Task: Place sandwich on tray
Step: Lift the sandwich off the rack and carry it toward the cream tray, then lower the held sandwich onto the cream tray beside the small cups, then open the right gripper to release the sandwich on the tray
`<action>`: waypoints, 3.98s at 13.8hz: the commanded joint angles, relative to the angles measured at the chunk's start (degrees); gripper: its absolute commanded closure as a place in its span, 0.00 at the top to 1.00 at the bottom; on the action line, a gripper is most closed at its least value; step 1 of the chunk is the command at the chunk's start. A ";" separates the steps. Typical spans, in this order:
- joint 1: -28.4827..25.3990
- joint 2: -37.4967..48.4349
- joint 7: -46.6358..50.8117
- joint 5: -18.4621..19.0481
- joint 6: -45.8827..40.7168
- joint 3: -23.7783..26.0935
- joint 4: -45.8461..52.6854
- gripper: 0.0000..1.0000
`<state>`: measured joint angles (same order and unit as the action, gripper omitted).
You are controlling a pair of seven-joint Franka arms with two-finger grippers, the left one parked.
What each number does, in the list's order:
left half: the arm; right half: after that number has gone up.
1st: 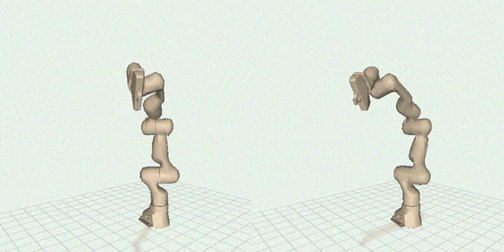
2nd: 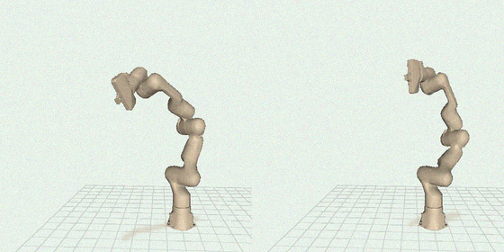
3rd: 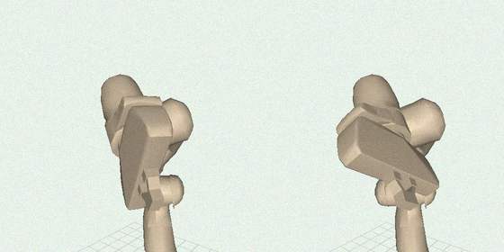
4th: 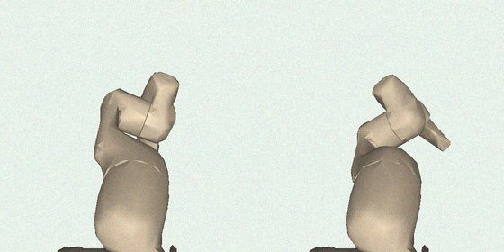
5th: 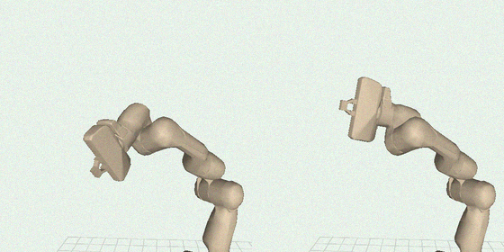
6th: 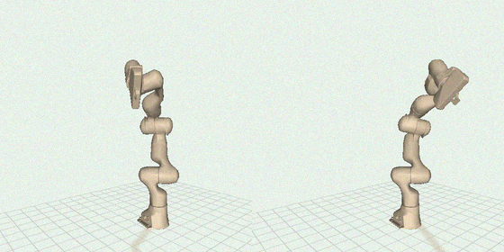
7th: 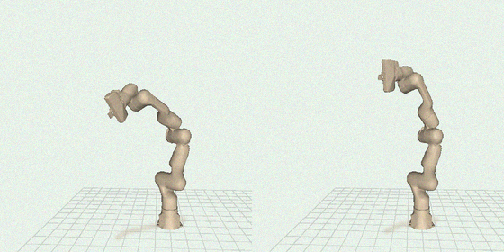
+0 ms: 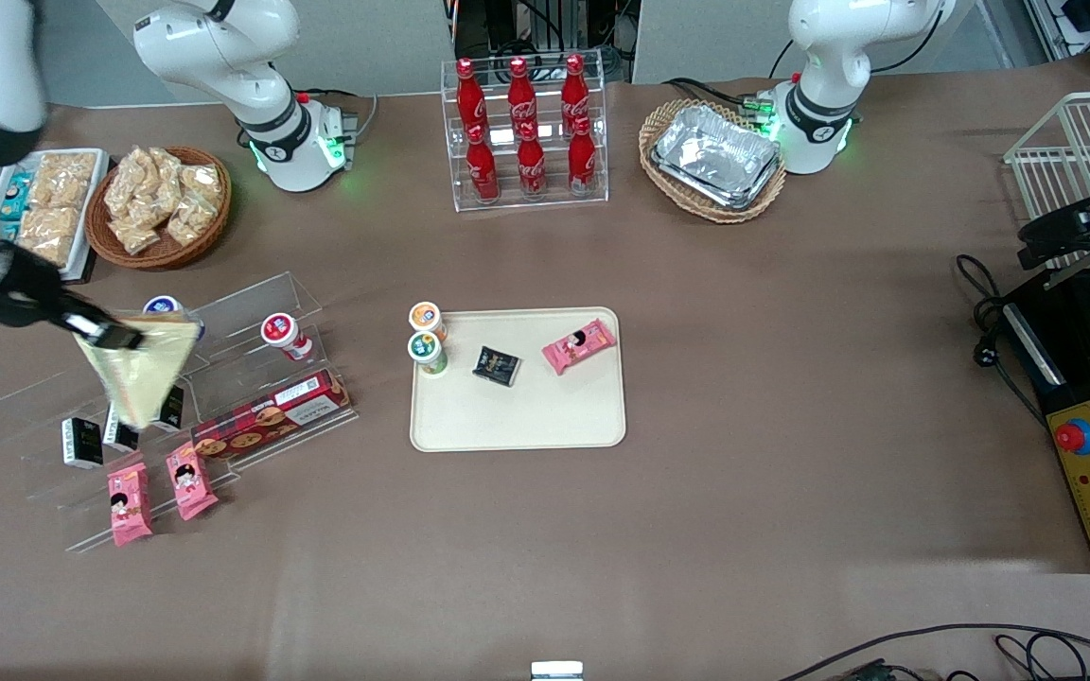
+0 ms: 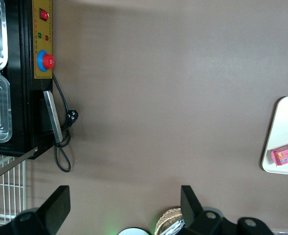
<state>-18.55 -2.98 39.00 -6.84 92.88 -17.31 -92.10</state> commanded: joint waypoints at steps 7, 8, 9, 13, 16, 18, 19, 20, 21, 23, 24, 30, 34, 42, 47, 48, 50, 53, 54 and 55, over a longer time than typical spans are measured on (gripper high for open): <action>-17.55 -7.73 42.27 1.30 4.93 -0.88 1.49 0.28; -19.14 -9.22 45.52 1.48 6.25 -0.88 1.49 0.28; -20.28 -10.97 48.86 1.48 6.70 -0.88 1.84 0.28; -26.00 -21.42 62.48 1.48 9.41 -0.88 8.50 0.28; -28.37 -28.20 71.02 1.30 13.80 -0.88 11.59 0.28; -29.00 -31.37 76.29 1.30 18.10 -0.88 11.60 0.29; -29.52 -33.03 78.23 1.30 20.48 -0.79 11.68 0.29; -30.22 -34.70 80.25 1.13 22.59 -0.88 12.03 0.29; -30.31 -36.29 82.71 1.04 24.35 -0.79 12.82 0.29; -30.40 -38.40 86.49 0.69 27.25 0.69 13.53 0.29; -30.31 -39.37 87.82 0.69 27.96 1.83 13.53 0.29; -28.30 -41.22 92.58 -10.11 28.06 4.75 13.79 0.38; -28.03 -41.75 92.22 -10.12 29.71 4.66 13.79 0.40; -28.38 -41.76 92.22 -9.16 33.86 4.31 13.97 1.00; -27.33 -29.82 89.69 -2.32 26.58 3.34 13.79 1.00; -25.41 -27.88 87.24 -2.30 25.61 3.25 13.71 1.00; -24.25 -25.15 81.35 -2.31 24.46 3.25 13.35 1.00; -20.66 -21.99 66.28 -1.86 18.86 3.16 13.09 1.00; -19.34 -20.93 58.29 -1.78 15.96 3.08 13.00 1.00; -17.24 -18.92 51.95 -1.95 14.45 3.16 12.05 1.00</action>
<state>-39.33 -26.42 105.50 -9.54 111.86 -14.65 -77.31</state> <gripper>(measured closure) 0.000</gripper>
